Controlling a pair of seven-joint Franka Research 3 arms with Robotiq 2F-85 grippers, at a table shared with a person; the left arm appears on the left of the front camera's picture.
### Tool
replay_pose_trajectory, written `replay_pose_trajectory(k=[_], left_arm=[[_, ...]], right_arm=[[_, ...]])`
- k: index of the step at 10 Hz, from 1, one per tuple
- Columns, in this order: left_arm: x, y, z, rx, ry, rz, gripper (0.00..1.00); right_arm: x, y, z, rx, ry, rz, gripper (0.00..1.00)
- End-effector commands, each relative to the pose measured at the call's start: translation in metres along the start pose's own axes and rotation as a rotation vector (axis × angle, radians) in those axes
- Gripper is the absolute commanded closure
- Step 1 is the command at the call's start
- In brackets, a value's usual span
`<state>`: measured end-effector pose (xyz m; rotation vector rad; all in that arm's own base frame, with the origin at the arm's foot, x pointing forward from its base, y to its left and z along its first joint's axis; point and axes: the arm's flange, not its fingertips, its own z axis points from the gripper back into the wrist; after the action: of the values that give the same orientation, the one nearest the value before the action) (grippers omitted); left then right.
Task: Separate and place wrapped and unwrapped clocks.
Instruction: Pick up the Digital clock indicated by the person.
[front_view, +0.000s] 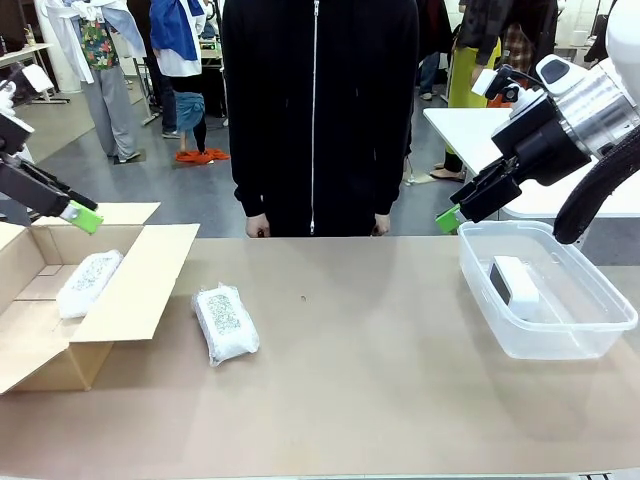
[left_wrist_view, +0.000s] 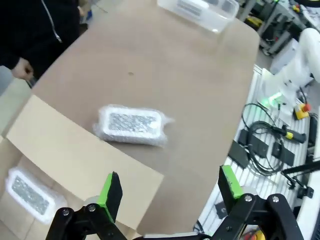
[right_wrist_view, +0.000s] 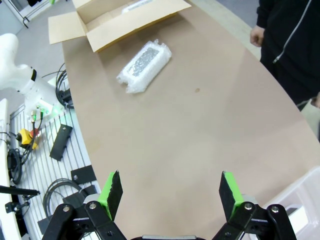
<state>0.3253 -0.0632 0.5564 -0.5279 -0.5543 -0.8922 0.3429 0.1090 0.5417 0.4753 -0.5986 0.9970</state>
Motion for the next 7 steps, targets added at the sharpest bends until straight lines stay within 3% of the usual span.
replay_pose_trajectory(k=[1,2,3,7], left_arm=[[0.011,0.008,-0.012,0.030,0.000,0.047,0.00],[0.017,0.027,-0.021,-0.076,0.248,0.136,0.00],[0.004,0.002,-0.004,0.021,-0.002,0.008,0.00],[0.004,0.002,-0.004,0.021,-0.002,0.008,0.00]], right_arm=[[-0.001,0.000,0.000,0.002,0.014,0.002,0.00],[-0.001,0.000,0.000,0.002,0.014,0.002,0.00],[-0.001,0.000,0.000,0.002,0.014,0.002,0.00],[-0.001,0.000,0.000,0.002,0.014,0.002,0.00]])
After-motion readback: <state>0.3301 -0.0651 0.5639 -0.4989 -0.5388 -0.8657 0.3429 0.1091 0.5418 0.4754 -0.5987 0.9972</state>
